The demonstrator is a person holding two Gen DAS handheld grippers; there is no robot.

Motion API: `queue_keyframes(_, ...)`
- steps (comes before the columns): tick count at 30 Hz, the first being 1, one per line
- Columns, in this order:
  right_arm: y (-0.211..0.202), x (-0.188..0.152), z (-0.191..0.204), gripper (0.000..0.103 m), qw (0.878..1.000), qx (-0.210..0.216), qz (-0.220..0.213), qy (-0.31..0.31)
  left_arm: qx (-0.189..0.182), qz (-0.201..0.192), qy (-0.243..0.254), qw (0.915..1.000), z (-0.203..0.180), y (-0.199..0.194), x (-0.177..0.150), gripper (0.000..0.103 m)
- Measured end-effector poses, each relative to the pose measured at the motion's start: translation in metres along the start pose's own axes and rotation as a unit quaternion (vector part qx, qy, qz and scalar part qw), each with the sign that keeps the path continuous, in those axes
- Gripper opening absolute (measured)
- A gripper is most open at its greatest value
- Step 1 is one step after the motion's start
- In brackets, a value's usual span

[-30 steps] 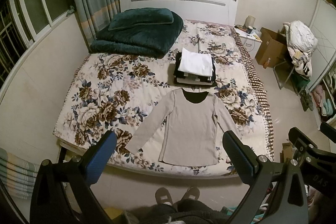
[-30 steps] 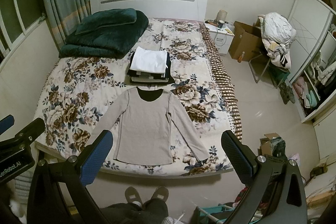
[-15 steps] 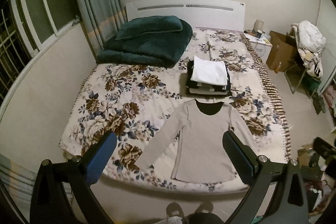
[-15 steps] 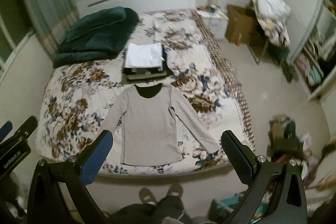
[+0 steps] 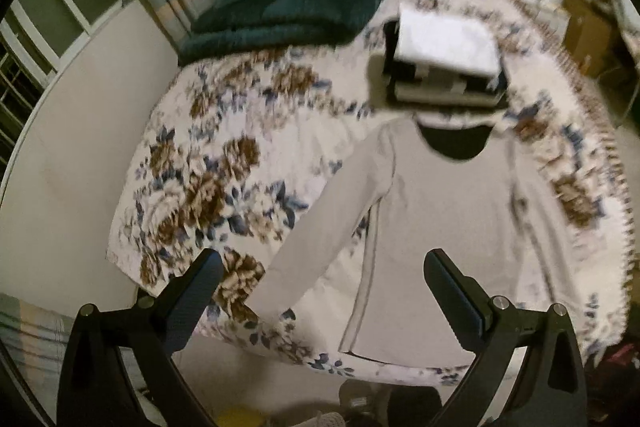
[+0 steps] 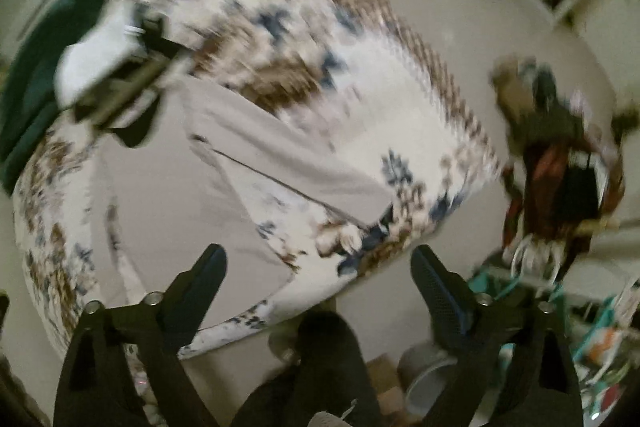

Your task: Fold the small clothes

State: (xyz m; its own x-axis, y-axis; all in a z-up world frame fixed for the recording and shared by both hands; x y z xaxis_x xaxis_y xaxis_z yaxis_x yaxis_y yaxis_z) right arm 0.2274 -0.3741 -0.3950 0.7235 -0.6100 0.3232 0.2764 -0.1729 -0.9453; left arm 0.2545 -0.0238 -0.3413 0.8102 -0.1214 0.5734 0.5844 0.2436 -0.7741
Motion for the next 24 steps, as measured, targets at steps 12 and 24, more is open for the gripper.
queue_keyframes(12,0.242,-0.048,-0.131,0.079,0.975,-0.026,0.088,0.201,0.034,0.081,0.004,0.9961,-0.041,0.152,-0.139,0.103)
queue_keyframes(24,0.297,-0.083,-0.132,0.003,0.982,-0.068,0.009,0.178,0.009,0.100,-0.002,0.9950,-0.048,0.208,-0.179,0.103)
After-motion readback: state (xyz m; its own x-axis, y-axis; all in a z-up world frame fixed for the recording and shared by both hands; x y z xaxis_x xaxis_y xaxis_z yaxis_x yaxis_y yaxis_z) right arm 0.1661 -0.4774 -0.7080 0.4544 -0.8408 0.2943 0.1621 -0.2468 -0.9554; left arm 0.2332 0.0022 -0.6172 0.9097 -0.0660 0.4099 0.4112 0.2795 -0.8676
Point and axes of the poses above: each gripper's, at about its wrist camera, not at the fingertips, and y roughly the way its jaws point, z to its left, x to its top, the point moved 8 cm from there along y, roughly the way its jaws point, and after that the axes turned 12 degrees about -z, right-handed, at the moved point
